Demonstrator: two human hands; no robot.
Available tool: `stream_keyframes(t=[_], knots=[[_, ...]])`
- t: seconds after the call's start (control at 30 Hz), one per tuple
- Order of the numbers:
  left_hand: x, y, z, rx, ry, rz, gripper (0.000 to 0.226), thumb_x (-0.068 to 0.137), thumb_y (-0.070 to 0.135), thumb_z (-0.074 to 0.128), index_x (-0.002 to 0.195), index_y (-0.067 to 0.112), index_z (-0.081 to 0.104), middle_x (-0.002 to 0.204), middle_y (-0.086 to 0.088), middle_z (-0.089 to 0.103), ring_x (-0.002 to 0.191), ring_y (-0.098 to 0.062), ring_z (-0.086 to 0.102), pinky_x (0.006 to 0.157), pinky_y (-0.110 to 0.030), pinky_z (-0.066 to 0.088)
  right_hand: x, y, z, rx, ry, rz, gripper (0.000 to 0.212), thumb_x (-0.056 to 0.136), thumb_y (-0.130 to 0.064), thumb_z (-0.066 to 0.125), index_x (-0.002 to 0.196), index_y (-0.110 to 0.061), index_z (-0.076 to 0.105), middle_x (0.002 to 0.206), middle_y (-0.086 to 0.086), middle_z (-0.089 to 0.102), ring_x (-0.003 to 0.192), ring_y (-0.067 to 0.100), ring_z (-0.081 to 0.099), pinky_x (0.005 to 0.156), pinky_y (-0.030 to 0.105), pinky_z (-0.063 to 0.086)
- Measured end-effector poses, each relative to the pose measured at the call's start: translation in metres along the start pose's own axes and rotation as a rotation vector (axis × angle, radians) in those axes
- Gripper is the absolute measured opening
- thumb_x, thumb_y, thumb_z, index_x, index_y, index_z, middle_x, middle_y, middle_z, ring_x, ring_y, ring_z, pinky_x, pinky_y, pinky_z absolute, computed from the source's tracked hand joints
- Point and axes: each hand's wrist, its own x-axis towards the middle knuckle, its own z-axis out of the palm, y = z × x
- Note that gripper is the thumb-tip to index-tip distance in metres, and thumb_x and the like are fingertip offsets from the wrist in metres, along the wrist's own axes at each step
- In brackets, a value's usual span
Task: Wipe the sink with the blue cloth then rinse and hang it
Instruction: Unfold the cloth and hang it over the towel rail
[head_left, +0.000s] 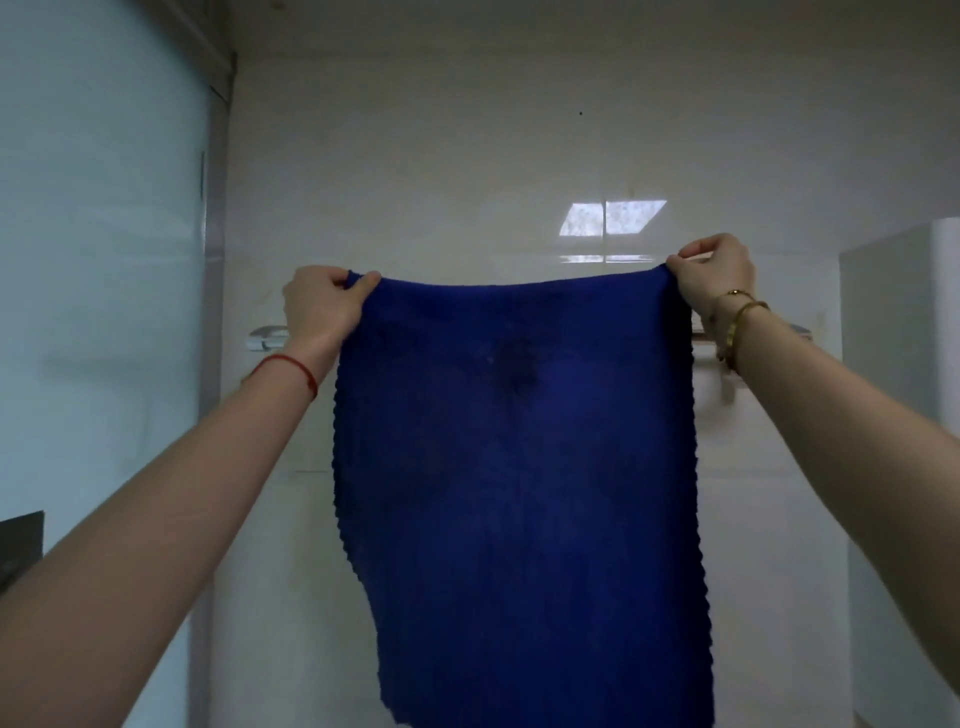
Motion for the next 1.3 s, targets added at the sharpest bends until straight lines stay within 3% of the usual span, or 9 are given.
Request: stream_keyframes(t=[0.1, 0.17, 0.33, 0.47, 0.63, 0.77, 0.9, 1.0, 1.3], knots=[[0.017, 0.012, 0.01, -0.009, -0.059, 0.008, 0.026, 0.095, 0.021, 0.065, 0.114, 0.004, 0.07, 0.103, -0.005, 0.065, 0.093, -0.015, 0.056, 0.078, -0.024, 0.042, 0.017, 0.0, 0.012, 0.013, -0.102, 0.012, 0.022, 0.088, -0.02, 0.063, 0.108, -0.017, 0.054, 0.117, 0.007, 0.057, 0.106, 0.021, 0.055, 0.091, 0.03, 0.047], [0.026, 0.011, 0.015, 0.047, -0.132, -0.011, 0.032, 0.094, 0.018, 0.067, 0.122, 0.002, 0.067, 0.117, -0.011, 0.066, 0.097, -0.017, 0.055, 0.082, -0.025, 0.042, 0.021, 0.005, 0.02, -0.057, -0.23, 0.047, 0.03, 0.088, -0.015, 0.064, 0.116, -0.015, 0.053, 0.12, 0.01, 0.054, 0.108, 0.023, 0.053, 0.09, 0.031, 0.046], [0.028, -0.006, 0.017, 0.454, -0.339, -0.082, 0.038, 0.085, 0.023, 0.078, 0.117, 0.005, 0.071, 0.12, -0.012, 0.069, 0.112, -0.028, 0.063, 0.086, -0.029, 0.045, 0.02, 0.017, 0.025, -0.541, -0.445, -0.038, 0.022, 0.09, -0.011, 0.059, 0.111, -0.004, 0.063, 0.106, 0.009, 0.057, 0.104, 0.028, 0.053, 0.084, 0.034, 0.043], [0.018, -0.007, 0.019, 0.561, -0.217, -0.01, 0.028, 0.084, 0.04, 0.076, 0.085, 0.012, 0.072, 0.076, -0.005, 0.065, 0.079, -0.025, 0.061, 0.075, -0.034, 0.046, 0.012, 0.017, 0.018, -0.9, -0.38, -0.236, 0.03, 0.09, -0.031, 0.057, 0.098, -0.004, 0.067, 0.095, 0.013, 0.067, 0.086, 0.029, 0.06, 0.077, 0.037, 0.047], [-0.018, -0.027, 0.017, 0.433, 0.14, 0.222, 0.032, 0.093, 0.043, 0.061, 0.101, 0.012, 0.067, 0.105, -0.009, 0.064, 0.109, -0.032, 0.054, 0.09, -0.044, 0.043, -0.018, 0.037, -0.004, -0.542, -0.007, -0.556, 0.023, 0.09, -0.032, 0.056, 0.096, -0.012, 0.067, 0.103, 0.007, 0.066, 0.099, 0.029, 0.054, 0.087, 0.037, 0.039], [-0.065, -0.048, 0.01, 0.28, 0.32, 0.376, 0.027, 0.092, 0.035, 0.062, 0.102, 0.011, 0.058, 0.102, -0.005, 0.056, 0.1, -0.024, 0.05, 0.085, -0.035, 0.039, -0.061, 0.07, -0.016, -0.322, 0.153, -0.67, 0.018, 0.09, -0.029, 0.059, 0.09, -0.012, 0.066, 0.098, 0.009, 0.059, 0.093, 0.026, 0.049, 0.081, 0.028, 0.033], [-0.094, -0.06, 0.012, 0.053, 0.144, 0.072, 0.043, 0.089, 0.04, 0.07, 0.113, 0.008, 0.051, 0.105, -0.004, 0.058, 0.089, -0.019, 0.057, 0.075, -0.034, 0.049, -0.095, 0.09, -0.021, -0.244, 0.261, -0.613, 0.022, 0.088, -0.03, 0.064, 0.092, -0.009, 0.06, 0.093, 0.008, 0.059, 0.088, 0.024, 0.05, 0.079, 0.023, 0.034], [-0.104, -0.067, 0.01, -0.016, 0.001, -0.072, 0.041, 0.09, 0.04, 0.07, 0.115, 0.008, 0.06, 0.108, -0.002, 0.065, 0.094, -0.02, 0.064, 0.084, -0.037, 0.055, -0.111, 0.093, -0.02, -0.078, 0.052, -0.357, 0.023, 0.086, -0.036, 0.068, 0.09, -0.014, 0.06, 0.087, -0.001, 0.063, 0.079, 0.015, 0.056, 0.07, 0.018, 0.042], [-0.077, -0.053, -0.003, -0.179, -0.003, -0.067, 0.017, 0.093, 0.028, 0.069, 0.087, 0.012, 0.069, 0.081, 0.002, 0.067, 0.075, -0.012, 0.062, 0.074, -0.03, 0.054, -0.086, 0.056, -0.018, 0.104, -0.01, -0.13, 0.018, 0.09, -0.032, 0.063, 0.088, -0.014, 0.066, 0.082, -0.003, 0.065, 0.078, 0.012, 0.059, 0.076, 0.025, 0.048]])
